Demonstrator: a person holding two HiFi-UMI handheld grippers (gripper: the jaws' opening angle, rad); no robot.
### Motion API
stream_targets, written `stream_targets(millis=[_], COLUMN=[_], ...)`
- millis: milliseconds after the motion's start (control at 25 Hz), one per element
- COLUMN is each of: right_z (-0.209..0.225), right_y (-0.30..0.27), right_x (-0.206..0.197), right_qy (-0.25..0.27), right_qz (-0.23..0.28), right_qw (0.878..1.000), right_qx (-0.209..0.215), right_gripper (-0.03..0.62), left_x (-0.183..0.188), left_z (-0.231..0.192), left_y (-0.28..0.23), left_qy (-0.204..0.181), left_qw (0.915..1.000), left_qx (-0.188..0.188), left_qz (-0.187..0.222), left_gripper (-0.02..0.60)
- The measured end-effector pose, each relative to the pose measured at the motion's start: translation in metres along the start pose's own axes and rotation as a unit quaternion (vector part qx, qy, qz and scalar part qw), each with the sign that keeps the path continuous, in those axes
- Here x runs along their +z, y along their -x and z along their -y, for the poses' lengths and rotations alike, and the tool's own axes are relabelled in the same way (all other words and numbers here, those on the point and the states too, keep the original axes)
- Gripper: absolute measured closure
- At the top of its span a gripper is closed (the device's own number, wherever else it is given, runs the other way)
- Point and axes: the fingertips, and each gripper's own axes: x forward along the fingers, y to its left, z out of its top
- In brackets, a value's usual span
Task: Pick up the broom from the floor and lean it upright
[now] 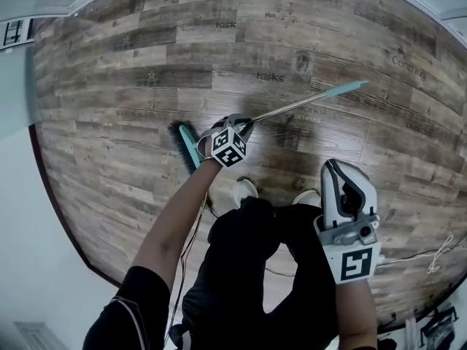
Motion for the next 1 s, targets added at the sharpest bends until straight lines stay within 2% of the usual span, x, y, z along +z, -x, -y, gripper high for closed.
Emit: stream_targets(millis=[120, 280, 560, 680, 800, 920, 1000], right_z=[-0.007, -0.023, -0.040, -0.027, 0.008, 0.034, 0.042], right_y=[0.007, 0.011, 0.022, 0.038, 0.069, 0.092, 0.106], right_x=[0.022, 0.064, 0.178, 0.229, 0.282, 0.334, 0.360], right_qy=[-0.006, -0.032, -0.043, -0.031, -0.009, 0.051, 0.056], right_qz=[0.002, -0.021, -0.026, -0.018, -0.007, -0.008, -0.006], right_qw=[1.000, 0.998, 0.997, 0.996, 0.992, 0.987, 0.985], right_qx=[-0.029, -0.045, -0.064, -0.082, -0.125, -0.152, -0.162], right_gripper=[0.574, 0.574, 0.574, 0.574, 0.574, 0.574, 0.574], left_x=[0.016, 0.042, 0.125, 0.182, 0.251, 0.308, 0.341], left_z=[-0.005, -0.004, -0.001, 0.005, 0.017, 0.027, 0.028], left_y=[0.057, 0.130, 0.231, 0.278, 0.323, 0.358, 0.380], left_qy=[0.012, 0.018, 0.056, 0.072, 0.069, 0.058, 0.055], left_qw=[0.9998, 0.9994, 0.9964, 0.9914, 0.9862, 0.9844, 0.9837], left_qx=[0.018, 0.027, 0.023, 0.031, 0.037, 0.034, 0.034], left_qz=[0.004, 0.012, 0.059, 0.105, 0.145, 0.162, 0.168], left_gripper=[0.491, 0.491, 0.491, 0.491, 0.491, 0.491, 0.491])
